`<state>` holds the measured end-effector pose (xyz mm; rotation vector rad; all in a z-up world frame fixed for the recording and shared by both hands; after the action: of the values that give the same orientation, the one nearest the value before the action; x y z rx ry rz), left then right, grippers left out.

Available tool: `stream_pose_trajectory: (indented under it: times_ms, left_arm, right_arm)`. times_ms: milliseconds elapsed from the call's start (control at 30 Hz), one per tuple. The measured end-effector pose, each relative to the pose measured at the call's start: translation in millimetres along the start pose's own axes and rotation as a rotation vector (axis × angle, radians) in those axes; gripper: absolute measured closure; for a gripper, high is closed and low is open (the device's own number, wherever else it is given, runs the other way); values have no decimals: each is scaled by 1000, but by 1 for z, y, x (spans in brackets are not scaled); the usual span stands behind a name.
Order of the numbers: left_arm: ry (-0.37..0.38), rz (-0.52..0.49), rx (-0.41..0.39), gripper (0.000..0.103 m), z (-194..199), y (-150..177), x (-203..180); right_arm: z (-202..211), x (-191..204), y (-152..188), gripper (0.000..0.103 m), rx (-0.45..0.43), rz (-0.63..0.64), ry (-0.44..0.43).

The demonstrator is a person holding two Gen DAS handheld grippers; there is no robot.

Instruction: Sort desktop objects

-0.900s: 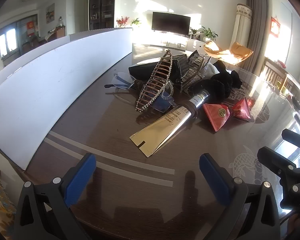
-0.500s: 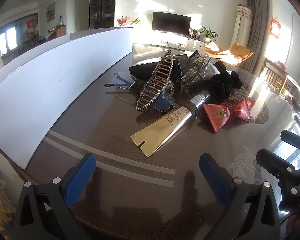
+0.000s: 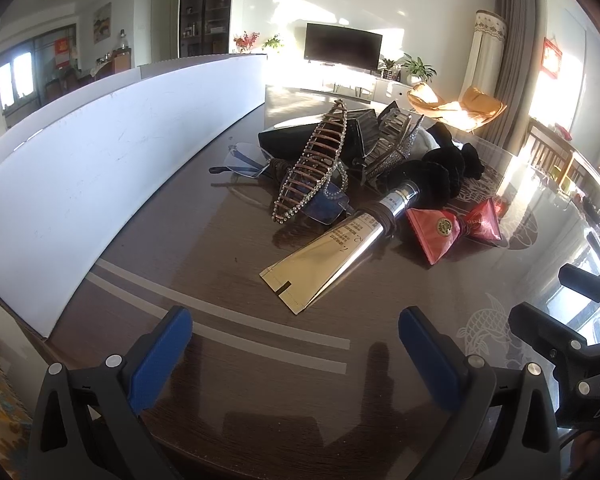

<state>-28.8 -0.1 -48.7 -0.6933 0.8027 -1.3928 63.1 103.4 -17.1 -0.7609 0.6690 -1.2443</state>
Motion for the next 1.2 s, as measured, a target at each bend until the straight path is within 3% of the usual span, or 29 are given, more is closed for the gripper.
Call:
stream_pose_trajectory:
  times_ms: [1200]
  left_arm:
    - [4,7,1,0,0,0,1]
  right_arm:
    - [-4,4,2,0,23,12,-20]
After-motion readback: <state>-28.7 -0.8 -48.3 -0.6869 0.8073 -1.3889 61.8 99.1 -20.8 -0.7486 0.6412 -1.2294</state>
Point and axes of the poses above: each gripper's, at about its wrist camera, not at the fingertips, and z roughly against the way its jaws point, x to its left, y to its underside, the point moved 3 cm from there along -z, roughly the way its jaws point, and after that the axes turned 10 degrees about -x, right-handed, at the moved point
